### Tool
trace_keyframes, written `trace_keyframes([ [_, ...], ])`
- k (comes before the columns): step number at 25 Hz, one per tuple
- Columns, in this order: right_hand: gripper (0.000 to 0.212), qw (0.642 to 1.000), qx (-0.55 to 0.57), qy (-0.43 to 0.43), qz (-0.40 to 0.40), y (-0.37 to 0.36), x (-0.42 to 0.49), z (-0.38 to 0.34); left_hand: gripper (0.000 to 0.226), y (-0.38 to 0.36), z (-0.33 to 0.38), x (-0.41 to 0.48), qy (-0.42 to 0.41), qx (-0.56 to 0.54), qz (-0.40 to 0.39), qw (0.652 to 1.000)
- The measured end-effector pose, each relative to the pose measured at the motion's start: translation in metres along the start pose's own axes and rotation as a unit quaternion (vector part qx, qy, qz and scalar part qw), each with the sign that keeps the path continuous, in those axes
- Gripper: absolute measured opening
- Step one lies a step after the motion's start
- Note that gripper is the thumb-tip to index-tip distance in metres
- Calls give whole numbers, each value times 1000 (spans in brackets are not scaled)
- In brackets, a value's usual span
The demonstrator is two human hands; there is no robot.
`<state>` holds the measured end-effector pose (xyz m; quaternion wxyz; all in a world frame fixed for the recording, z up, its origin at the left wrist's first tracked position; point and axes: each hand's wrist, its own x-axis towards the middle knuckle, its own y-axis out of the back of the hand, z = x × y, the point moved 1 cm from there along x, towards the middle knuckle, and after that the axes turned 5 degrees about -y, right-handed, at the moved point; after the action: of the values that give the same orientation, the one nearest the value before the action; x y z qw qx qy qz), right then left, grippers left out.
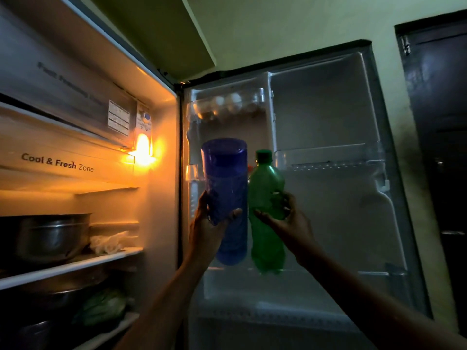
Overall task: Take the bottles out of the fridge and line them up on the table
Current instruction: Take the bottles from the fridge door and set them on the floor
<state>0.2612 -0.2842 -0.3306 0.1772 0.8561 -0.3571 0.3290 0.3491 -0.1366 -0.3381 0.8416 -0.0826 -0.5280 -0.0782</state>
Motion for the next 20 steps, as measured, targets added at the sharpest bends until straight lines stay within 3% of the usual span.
trace_keyframes([
  [5, 73, 999, 25, -18, 20, 37, 13, -31, 81, -19, 37, 11, -1, -38, -62, 997],
  [12, 71, 997, 32, -58, -45, 93, -7, -43, 31, -44, 60, -2, 66, -131, -128, 981],
  [17, 87, 990, 24, -119, -68, 141, -57, -18, 37, -69, 62, -57, 144, -174, -175, 958],
  [20, 75, 983, 31, -165, -72, 170, -100, 5, 41, -91, 56, -106, 195, -193, -203, 940],
])
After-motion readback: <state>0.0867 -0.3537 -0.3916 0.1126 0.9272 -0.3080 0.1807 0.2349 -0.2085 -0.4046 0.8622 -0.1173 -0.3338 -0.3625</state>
